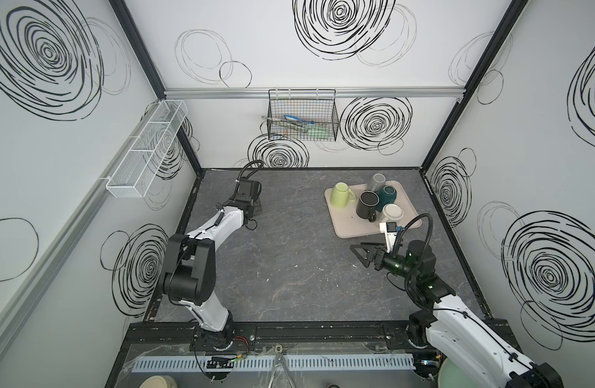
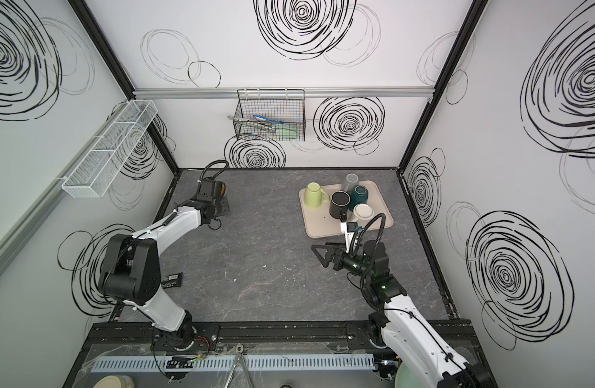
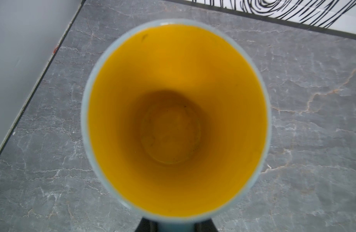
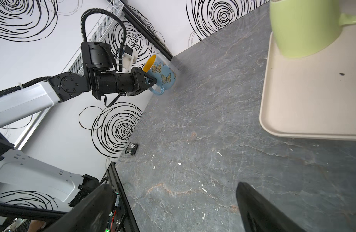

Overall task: Turn the mug right side up
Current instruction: Place the mug at the top-left of the table.

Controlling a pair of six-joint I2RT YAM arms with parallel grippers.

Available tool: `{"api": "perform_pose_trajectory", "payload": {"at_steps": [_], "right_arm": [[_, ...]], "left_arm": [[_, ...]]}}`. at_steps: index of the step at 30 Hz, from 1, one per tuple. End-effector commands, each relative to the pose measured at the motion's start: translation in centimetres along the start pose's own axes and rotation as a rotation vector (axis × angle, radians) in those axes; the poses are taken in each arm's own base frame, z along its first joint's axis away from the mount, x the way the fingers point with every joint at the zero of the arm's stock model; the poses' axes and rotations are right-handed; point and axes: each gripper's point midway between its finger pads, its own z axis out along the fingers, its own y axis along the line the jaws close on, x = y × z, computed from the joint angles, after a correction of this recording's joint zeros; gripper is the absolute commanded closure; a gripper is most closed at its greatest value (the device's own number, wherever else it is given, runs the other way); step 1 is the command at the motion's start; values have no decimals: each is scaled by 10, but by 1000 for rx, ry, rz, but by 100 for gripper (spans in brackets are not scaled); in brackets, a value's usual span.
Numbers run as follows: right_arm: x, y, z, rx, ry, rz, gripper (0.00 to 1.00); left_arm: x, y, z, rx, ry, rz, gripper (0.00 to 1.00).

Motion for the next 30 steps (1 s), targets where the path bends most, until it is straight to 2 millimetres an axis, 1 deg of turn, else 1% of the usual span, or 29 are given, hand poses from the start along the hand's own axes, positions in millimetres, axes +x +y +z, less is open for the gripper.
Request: {"api": "perform_pose_trajectory", "payload": {"at_steps": [1,6,9,10,13,14,15,18,22,26,30], "right_arm": [[1,-4,-1,12,-8,-12,0],[6,-12,0,29,-3,5,0],[8,-12,1,16,6,19,0],[9,-12,2,15,9,22,0],[8,-15,2,28,5,24,0],[8,-16,1,33,4,23,0],[8,-16,1,35,5,24,0],[8,-16,0,39,4,27,0],[7,-20,-2,55,-8,37,0],[4,-25,-5,80,-14,53,0],[-1,-35,-8,132,-35,71,0]], "left_arm": [[-49,-2,-9,25,-143,-44,100],[-39,0,8,39,-87,-63,100],[-34,1,14,38,-64,-62,100],[-32,0,16,40,-54,-59,90],[-27,2,17,24,-28,-38,43],[-25,4,17,12,-17,-29,34],[-24,4,16,6,-11,-17,4],[-19,8,10,-11,22,1,4],[-11,11,-7,-6,48,28,4],[-6,15,-35,21,37,45,4],[-2,7,-71,97,-19,56,4]]}}
